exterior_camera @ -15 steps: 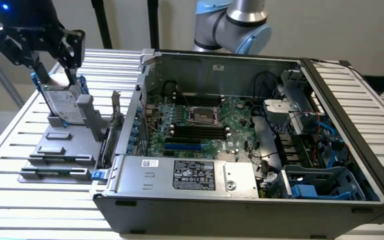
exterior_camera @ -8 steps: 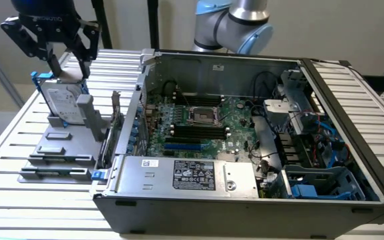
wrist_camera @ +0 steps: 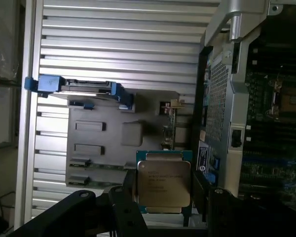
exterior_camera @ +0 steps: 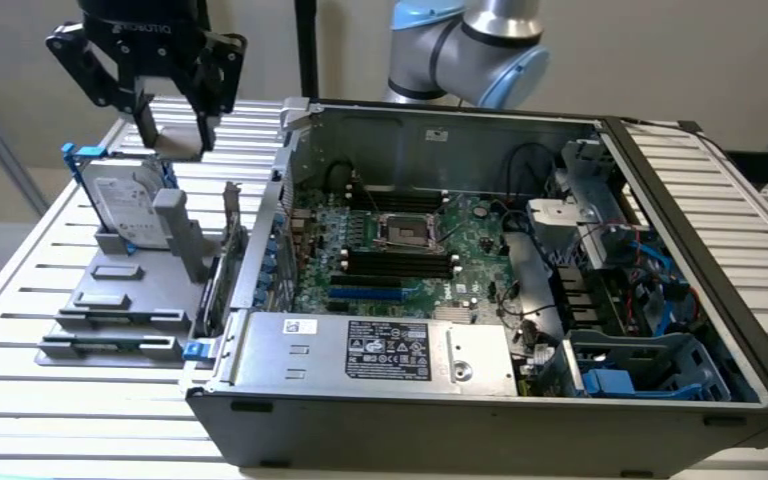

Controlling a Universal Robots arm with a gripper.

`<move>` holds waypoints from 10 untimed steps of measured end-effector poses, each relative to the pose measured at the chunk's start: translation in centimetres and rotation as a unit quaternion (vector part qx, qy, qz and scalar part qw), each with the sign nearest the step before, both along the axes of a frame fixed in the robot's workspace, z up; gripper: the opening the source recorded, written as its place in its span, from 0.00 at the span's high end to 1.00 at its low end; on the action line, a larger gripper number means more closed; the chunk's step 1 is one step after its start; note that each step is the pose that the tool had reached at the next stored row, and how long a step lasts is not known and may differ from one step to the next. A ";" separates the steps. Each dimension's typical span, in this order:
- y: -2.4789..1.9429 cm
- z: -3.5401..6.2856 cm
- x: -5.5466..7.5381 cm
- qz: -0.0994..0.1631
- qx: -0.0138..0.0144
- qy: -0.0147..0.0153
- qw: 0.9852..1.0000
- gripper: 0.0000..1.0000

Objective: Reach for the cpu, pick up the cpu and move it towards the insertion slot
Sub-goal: 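Pick up the cpu and move it towards the insertion slot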

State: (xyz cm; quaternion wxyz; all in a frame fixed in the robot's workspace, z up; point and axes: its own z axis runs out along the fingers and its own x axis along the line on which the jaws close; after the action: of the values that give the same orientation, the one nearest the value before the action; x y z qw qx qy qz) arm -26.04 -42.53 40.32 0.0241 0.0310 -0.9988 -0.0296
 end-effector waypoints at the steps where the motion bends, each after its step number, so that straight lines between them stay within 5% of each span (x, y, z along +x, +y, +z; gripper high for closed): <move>1: 0.00 0.07 0.4 0.000 0.000 0.000 1.000 0.46; 10: 0.00 0.32 4.6 0.000 0.000 0.001 1.000 0.46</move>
State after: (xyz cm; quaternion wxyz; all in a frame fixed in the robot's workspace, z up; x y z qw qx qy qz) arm -21.48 -42.53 40.64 0.0249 0.0310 -0.9988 -0.0296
